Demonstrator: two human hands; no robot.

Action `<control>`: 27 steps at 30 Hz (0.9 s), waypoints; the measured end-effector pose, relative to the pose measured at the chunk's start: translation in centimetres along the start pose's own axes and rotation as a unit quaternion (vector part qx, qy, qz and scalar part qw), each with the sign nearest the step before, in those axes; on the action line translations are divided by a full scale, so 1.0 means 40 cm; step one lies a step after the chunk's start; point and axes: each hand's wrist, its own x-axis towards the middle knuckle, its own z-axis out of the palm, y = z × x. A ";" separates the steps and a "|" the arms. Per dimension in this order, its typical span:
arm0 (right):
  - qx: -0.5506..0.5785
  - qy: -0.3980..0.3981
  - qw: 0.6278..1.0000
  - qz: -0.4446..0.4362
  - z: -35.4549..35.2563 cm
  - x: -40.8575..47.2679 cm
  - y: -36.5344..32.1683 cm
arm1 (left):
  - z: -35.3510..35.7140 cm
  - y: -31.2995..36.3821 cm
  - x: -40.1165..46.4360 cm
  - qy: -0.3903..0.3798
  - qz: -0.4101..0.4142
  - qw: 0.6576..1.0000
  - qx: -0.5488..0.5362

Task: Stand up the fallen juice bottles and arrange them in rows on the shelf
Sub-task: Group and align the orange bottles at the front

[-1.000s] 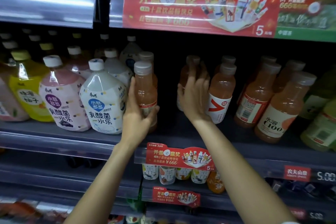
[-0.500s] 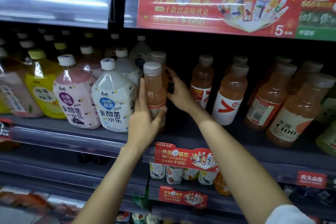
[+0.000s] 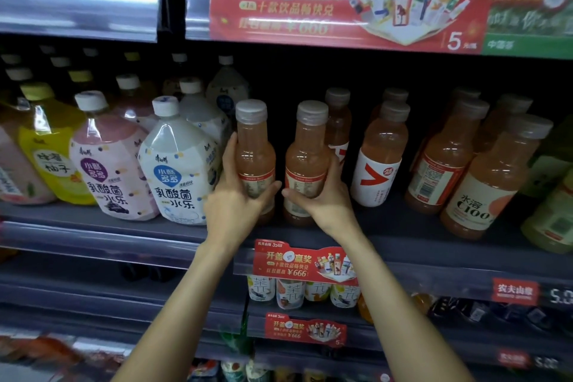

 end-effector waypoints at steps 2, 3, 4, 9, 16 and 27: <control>-0.005 0.016 1.000 -0.002 0.002 0.000 -0.002 | 0.001 0.002 0.000 0.013 0.005 1.000 0.026; -0.002 0.014 1.000 -0.001 -0.002 -0.001 -0.004 | -0.001 0.003 0.002 0.013 0.002 1.000 0.020; 0.003 0.008 1.000 -0.002 -0.007 -0.003 -0.004 | -0.004 0.005 0.003 0.014 0.000 1.000 0.009; 0.025 0.052 0.998 -0.027 -0.045 -0.054 -0.016 | -0.006 0.045 -0.030 -0.005 0.029 0.996 -0.081; 0.093 0.176 0.980 -0.032 -0.227 -0.199 -0.035 | 0.055 0.186 -0.083 -0.009 0.106 0.981 -0.164; 0.091 0.255 0.963 -0.009 -0.674 -0.450 0.021 | 0.251 0.603 -0.242 -0.067 0.229 0.954 -0.182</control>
